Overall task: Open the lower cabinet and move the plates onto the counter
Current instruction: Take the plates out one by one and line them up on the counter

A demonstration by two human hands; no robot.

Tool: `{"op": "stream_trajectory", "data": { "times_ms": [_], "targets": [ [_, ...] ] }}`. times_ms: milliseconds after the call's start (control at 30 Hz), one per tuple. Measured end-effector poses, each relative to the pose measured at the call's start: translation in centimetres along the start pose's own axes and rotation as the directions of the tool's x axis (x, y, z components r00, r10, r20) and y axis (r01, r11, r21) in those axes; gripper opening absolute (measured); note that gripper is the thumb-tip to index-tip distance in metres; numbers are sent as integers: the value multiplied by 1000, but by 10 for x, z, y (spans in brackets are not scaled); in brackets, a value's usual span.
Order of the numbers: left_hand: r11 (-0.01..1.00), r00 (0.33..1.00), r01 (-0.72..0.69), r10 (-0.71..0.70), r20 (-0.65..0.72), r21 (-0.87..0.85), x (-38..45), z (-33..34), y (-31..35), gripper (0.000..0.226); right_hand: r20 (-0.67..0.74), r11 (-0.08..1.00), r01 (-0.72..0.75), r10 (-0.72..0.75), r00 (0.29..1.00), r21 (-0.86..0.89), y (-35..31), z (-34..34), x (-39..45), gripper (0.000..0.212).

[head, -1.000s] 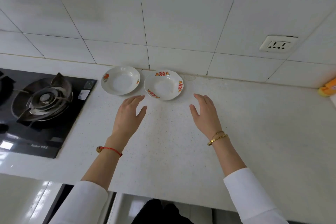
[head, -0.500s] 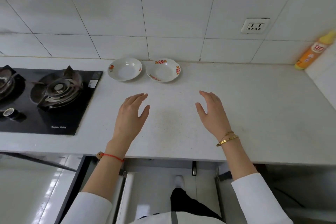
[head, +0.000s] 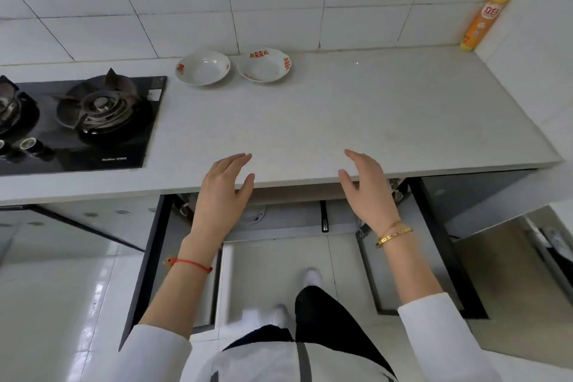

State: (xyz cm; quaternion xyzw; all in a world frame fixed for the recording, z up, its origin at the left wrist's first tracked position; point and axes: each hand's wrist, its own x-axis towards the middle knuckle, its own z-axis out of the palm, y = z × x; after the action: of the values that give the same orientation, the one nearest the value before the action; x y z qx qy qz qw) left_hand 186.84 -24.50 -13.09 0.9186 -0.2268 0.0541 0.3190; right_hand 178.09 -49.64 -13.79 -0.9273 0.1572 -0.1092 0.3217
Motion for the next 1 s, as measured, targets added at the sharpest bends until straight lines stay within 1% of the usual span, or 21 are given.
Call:
{"op": "stream_trajectory", "data": {
  "times_ms": [133, 333, 567, 700, 833, 1000],
  "targets": [
    [1000, 999, -12, 12, 36, -12, -24, 7, 15, 39, -17, 1000, -10, 10, 1000, 6, 11, -9, -33, 44],
    [1000, 1000, -18, 18, 17, -4, -52, 23, 46, 38, -12, 1000, -21, 21, 1000, -2, 37, -27, -62, 44],
    [999, 999, 36, -36, -1, -32, -89, 50, 90, 38, 46, 1000, -8, 8, 999, -18, 78, -61, -90, 45],
    [997, 997, 68, -68, 24, -34, -101, 72, 108, 38, 66, 999, -33, 34, 997, -18, 103, -71, -96, 45],
    [996, 995, 87, -85, 58, -23, -99, 101, 110, 37, 80, 998, -57, 58, 995, -11, 128, -63, -90, 44],
    [995, 991, 95, -93, 100, -20, -84, 159, 91, 37, 85, 997, -82, 80, 993, 15, 168, -25, -69, 43]
  ]
}}
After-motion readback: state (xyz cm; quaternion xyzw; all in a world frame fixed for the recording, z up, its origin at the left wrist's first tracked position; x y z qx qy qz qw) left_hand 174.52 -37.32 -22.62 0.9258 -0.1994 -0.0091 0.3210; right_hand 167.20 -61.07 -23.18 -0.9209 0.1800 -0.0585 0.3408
